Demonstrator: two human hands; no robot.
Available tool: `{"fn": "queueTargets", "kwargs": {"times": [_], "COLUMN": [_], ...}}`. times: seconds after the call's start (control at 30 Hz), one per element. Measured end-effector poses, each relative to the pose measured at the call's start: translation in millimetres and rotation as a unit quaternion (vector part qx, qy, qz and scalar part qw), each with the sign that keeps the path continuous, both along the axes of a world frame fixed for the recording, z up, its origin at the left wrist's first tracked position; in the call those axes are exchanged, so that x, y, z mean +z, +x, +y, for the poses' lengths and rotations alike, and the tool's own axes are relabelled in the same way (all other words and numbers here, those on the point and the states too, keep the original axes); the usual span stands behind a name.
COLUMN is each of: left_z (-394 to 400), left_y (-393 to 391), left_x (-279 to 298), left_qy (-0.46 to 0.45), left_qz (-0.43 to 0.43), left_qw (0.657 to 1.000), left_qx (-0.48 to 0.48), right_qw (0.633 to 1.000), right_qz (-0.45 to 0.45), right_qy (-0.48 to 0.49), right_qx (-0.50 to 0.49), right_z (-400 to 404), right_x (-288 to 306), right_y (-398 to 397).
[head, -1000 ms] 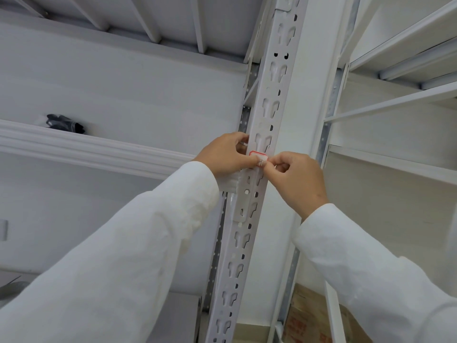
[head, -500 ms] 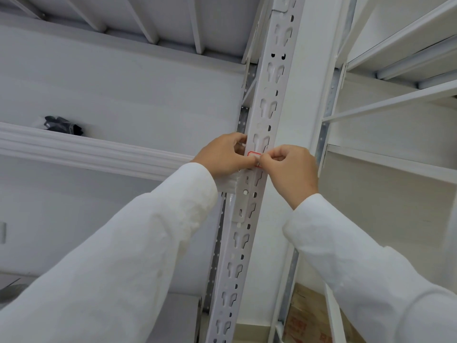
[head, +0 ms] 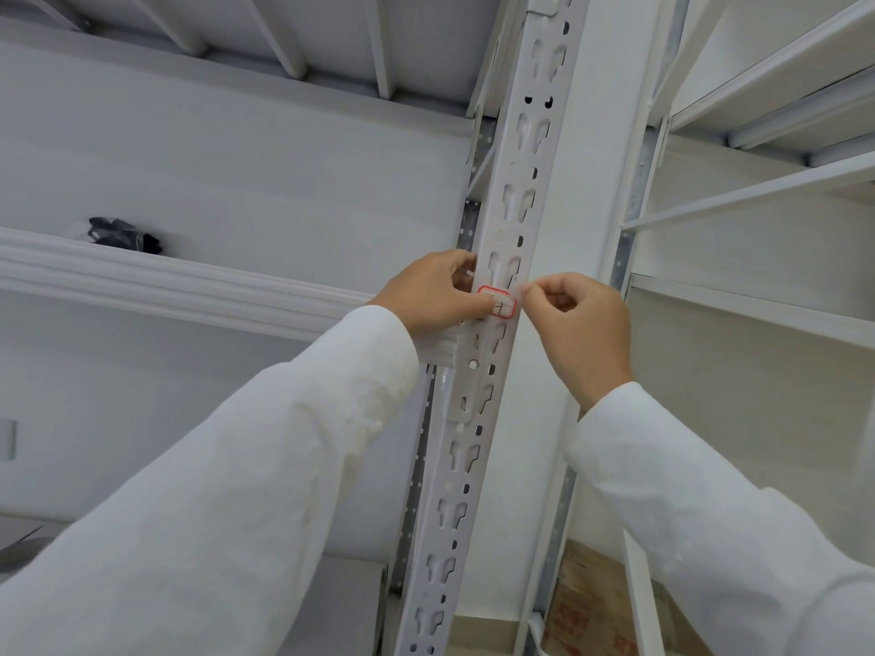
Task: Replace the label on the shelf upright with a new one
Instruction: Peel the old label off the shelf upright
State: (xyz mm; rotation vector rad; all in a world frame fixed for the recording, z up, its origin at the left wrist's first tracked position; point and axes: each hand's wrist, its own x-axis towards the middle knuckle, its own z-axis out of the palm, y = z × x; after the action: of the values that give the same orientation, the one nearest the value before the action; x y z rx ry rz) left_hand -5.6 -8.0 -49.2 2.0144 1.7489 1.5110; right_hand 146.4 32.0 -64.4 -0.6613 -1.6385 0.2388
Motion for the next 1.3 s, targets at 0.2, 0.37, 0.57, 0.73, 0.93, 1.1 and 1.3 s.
{"fn": "queueTargets", "kwargs": {"times": [0.2, 0.37, 0.57, 0.73, 0.93, 1.1, 1.3], "left_z": [-1.2, -3.1, -5.0, -4.5, -6.4, -6.8, -8.5], "left_y": [0.7, 1.1, 2.1, 1.3, 2.7, 1.5, 3.4], "left_x": [0.6, 1.0, 0.6, 0.8, 0.9, 0.8, 0.9], "left_qy": [0.0, 0.002, -0.001, -0.004, 0.0, -0.005, -0.004], "left_qz": [-0.001, 0.005, -0.001, -0.006, 0.006, 0.009, 0.012], "left_qw": [1.0, 1.0, 1.0, 1.0, 1.0, 1.0, 1.0], "left_qx": [-0.006, -0.007, -0.009, -0.016, -0.017, -0.016, -0.018], "right_qw": [0.998, 0.997, 0.997, 0.994, 0.991, 0.992, 0.993], "right_qz": [-0.056, -0.071, -0.055, -0.068, -0.067, -0.071, -0.085], "right_qy": [-0.006, 0.015, 0.046, 0.086, 0.113, 0.1, 0.086], "right_qx": [0.016, 0.023, 0.038, 0.021, 0.003, -0.009, -0.001], "right_z": [-0.5, -1.3, 2.5, 2.8, 4.2, 6.5, 2.0], "right_x": [3.4, 2.0, -5.6, -8.4, -9.6, -10.3, -2.1], "right_y": [-3.3, -7.4, -7.7, -8.9, -8.7, -6.5, -9.5]}}
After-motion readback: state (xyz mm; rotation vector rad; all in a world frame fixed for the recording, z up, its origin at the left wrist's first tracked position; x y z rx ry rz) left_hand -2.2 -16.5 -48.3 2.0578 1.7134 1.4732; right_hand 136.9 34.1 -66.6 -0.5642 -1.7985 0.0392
